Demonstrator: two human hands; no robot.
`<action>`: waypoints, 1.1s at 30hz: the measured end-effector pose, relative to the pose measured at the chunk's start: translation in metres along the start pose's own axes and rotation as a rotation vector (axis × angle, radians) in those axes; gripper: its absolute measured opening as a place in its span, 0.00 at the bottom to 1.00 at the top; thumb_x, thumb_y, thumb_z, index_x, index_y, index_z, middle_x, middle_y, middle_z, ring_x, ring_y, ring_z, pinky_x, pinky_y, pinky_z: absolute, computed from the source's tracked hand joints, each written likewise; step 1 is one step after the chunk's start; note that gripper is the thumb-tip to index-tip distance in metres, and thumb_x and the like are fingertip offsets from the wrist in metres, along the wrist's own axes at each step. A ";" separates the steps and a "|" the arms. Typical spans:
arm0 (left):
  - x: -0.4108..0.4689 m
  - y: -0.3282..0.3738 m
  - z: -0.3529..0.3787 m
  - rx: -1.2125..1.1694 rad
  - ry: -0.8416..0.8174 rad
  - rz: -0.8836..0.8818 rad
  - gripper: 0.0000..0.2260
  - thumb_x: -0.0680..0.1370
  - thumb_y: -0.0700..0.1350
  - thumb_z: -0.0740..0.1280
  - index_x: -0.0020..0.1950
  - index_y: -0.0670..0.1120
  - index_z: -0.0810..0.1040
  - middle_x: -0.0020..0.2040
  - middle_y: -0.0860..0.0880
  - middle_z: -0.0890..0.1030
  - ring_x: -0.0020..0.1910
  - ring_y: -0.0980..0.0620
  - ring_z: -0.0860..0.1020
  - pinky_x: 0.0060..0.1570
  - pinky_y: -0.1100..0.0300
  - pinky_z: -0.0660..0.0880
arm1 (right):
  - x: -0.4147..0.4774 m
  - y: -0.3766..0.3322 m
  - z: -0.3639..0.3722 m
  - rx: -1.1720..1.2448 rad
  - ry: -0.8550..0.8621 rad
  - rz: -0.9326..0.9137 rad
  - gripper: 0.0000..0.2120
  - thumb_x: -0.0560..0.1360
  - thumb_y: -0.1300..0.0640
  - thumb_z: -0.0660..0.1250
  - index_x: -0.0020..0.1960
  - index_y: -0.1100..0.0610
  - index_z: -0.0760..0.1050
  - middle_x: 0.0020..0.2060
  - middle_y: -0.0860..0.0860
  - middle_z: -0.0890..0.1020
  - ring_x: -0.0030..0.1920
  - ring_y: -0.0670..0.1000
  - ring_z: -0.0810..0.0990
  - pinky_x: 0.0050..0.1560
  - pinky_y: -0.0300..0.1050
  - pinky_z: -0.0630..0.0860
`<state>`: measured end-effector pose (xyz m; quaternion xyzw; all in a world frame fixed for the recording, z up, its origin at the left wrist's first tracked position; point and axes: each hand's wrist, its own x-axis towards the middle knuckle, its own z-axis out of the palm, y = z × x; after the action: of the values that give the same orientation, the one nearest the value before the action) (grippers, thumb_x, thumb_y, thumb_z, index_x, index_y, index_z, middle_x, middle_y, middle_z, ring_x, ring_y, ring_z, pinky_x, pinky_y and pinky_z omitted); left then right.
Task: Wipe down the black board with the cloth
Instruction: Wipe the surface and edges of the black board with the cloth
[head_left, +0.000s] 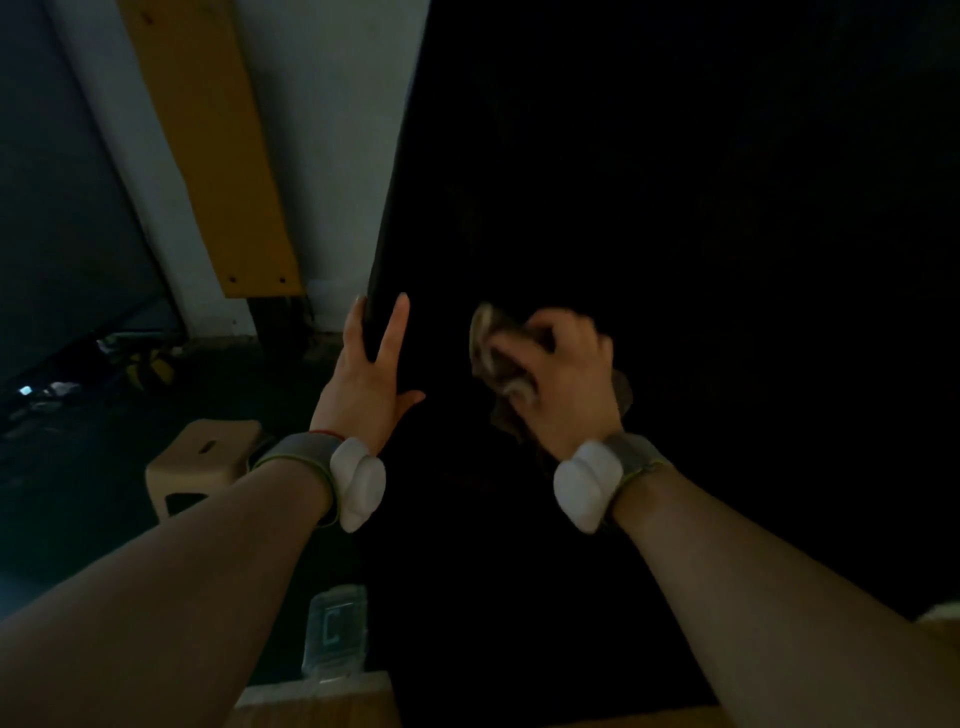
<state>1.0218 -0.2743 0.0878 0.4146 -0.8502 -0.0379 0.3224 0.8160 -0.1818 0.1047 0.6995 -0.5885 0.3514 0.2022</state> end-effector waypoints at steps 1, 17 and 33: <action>-0.001 -0.001 0.000 -0.003 0.010 0.001 0.49 0.74 0.48 0.70 0.64 0.71 0.27 0.76 0.48 0.38 0.72 0.33 0.58 0.63 0.41 0.68 | 0.011 -0.002 -0.008 0.034 0.112 0.045 0.21 0.70 0.57 0.69 0.63 0.52 0.76 0.58 0.64 0.74 0.57 0.65 0.69 0.53 0.60 0.65; -0.022 -0.012 0.013 0.021 0.094 0.072 0.48 0.73 0.47 0.72 0.71 0.64 0.33 0.77 0.44 0.39 0.74 0.36 0.56 0.61 0.44 0.70 | -0.021 -0.020 0.043 -0.041 0.040 0.090 0.18 0.65 0.54 0.71 0.55 0.52 0.81 0.51 0.63 0.78 0.50 0.68 0.76 0.46 0.61 0.71; -0.039 -0.028 0.038 0.022 0.042 -0.003 0.50 0.74 0.46 0.70 0.66 0.69 0.26 0.75 0.49 0.35 0.74 0.35 0.53 0.62 0.43 0.69 | -0.052 -0.009 0.048 -0.046 -0.185 -0.014 0.18 0.73 0.52 0.69 0.62 0.52 0.78 0.59 0.63 0.75 0.61 0.66 0.70 0.58 0.62 0.65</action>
<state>1.0366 -0.2720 0.0286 0.4200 -0.8430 -0.0203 0.3354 0.8335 -0.1779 0.0357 0.7283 -0.6075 0.2704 0.1655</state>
